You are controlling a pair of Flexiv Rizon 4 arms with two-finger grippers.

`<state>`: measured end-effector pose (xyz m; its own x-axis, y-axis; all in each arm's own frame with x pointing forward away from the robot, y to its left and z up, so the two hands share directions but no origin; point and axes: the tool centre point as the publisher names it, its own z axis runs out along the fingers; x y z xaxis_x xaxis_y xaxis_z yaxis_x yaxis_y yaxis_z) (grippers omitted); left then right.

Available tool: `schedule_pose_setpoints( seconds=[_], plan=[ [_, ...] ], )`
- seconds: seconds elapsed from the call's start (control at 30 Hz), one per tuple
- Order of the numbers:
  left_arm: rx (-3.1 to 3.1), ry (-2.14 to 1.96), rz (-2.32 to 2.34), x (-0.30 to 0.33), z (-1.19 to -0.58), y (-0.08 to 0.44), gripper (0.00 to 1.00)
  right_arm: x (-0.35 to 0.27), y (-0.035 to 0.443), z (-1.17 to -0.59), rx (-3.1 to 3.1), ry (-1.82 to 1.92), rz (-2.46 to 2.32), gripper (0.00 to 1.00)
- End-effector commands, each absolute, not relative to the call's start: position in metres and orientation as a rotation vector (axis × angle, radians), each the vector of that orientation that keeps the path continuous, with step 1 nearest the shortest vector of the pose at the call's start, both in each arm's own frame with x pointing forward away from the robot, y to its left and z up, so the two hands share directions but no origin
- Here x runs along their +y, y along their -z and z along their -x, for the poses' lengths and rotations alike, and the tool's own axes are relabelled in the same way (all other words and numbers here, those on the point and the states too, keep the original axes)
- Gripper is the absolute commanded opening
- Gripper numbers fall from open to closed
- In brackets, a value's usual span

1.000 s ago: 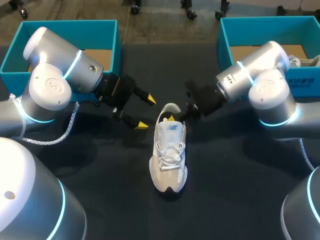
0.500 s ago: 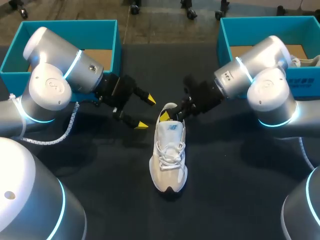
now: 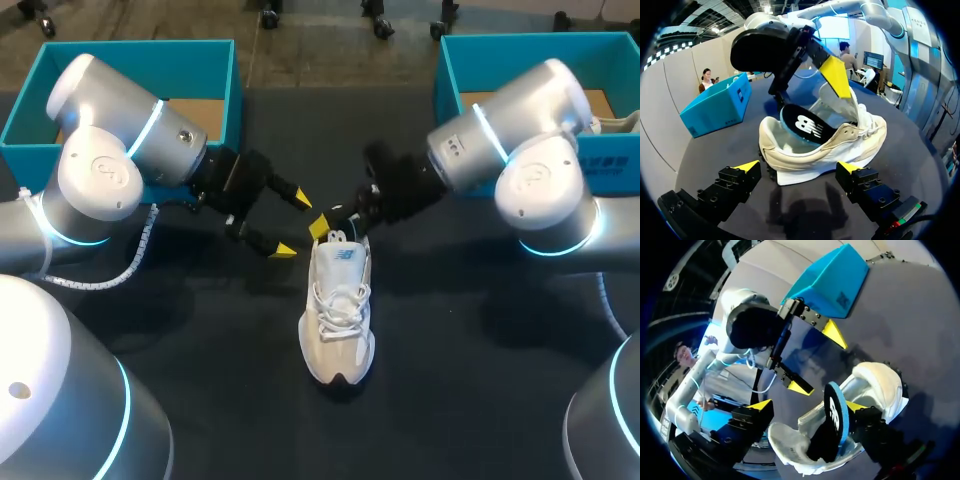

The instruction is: Take the shoe out of the shoebox, open the shoe tongue, remove and reinsert the insole, then place the shoe into the shoebox

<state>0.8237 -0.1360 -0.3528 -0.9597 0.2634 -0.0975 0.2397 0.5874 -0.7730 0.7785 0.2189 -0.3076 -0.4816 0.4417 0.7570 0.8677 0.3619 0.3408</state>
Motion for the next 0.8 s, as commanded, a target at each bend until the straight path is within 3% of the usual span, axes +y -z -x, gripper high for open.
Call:
schedule_pose_setpoints(
  seconds=[0.03, 0.1, 0.8],
  plan=[
    [-2.775, -1.344, 0.440, -0.135, -0.823, 0.352, 1.00, 0.216, 0.294, -0.775, -2.107, 0.998, 1.154, 0.92],
    [-2.775, -1.344, 0.440, -0.135, -0.823, 0.352, 1.00, 0.214, 0.288, -0.777, -2.129, 1.028, 1.151, 0.98],
    [-2.775, -1.344, 0.440, -0.135, -0.823, 0.352, 1.00, 0.198, 0.249, -0.812, -2.290, 1.181, 1.140, 1.00]
  ],
)
